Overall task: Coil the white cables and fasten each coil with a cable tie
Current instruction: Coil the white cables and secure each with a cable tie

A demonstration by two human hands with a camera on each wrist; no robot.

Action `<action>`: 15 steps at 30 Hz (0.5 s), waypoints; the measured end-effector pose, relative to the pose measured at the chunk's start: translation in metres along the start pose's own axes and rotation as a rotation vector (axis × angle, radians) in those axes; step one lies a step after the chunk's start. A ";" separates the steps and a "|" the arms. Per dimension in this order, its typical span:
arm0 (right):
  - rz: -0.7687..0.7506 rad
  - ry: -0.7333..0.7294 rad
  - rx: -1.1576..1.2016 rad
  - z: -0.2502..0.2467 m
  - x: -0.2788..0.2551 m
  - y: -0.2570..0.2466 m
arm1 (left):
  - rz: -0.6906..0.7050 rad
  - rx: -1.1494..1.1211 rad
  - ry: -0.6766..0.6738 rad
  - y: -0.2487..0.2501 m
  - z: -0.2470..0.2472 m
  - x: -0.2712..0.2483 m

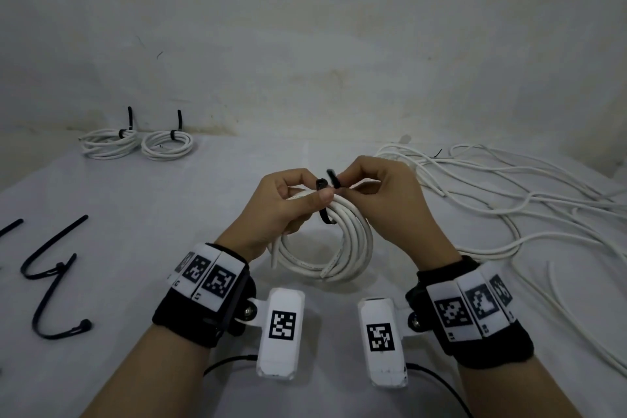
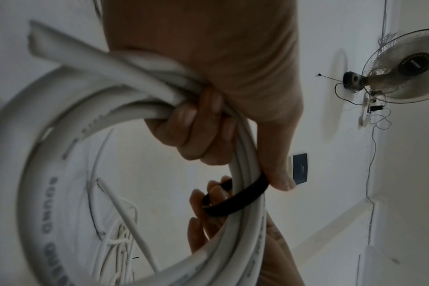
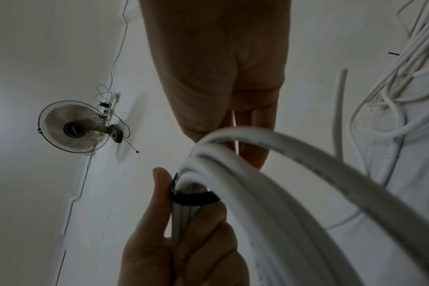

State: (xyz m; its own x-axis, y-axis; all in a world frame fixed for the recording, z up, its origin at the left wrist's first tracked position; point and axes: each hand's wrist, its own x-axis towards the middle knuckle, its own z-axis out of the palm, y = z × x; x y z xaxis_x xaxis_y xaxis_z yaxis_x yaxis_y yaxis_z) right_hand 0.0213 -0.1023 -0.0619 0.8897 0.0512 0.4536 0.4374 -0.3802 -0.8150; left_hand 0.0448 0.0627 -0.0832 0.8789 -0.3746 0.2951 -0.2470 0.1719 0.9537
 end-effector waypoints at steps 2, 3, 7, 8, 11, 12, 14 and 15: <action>-0.001 0.038 0.002 0.000 0.001 0.000 | -0.004 -0.024 0.003 0.001 -0.001 0.000; -0.001 0.062 0.039 0.001 0.001 0.000 | -0.005 -0.033 0.005 0.001 -0.001 0.000; -0.010 0.152 0.241 0.001 -0.002 -0.005 | -0.007 -0.050 -0.001 0.007 0.002 -0.002; -0.035 0.162 0.239 0.001 -0.002 -0.005 | -0.007 -0.044 0.002 0.008 0.003 -0.002; -0.124 0.133 0.123 0.002 -0.002 -0.002 | -0.003 -0.031 0.013 0.009 0.002 -0.003; -0.146 0.107 0.078 0.002 -0.002 -0.001 | -0.001 -0.023 0.009 0.008 0.001 -0.002; -0.170 0.077 0.030 0.002 -0.001 0.002 | 0.005 -0.008 -0.004 0.007 0.000 -0.002; -0.175 0.072 0.024 0.002 0.000 0.003 | 0.005 -0.004 -0.007 0.007 0.000 -0.002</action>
State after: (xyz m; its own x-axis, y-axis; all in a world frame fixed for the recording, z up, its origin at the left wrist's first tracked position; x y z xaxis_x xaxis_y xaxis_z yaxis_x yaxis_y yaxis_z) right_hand 0.0224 -0.1017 -0.0651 0.7885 0.0481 0.6131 0.5884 -0.3489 -0.7294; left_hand 0.0417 0.0647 -0.0775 0.8747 -0.3805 0.3003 -0.2498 0.1771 0.9520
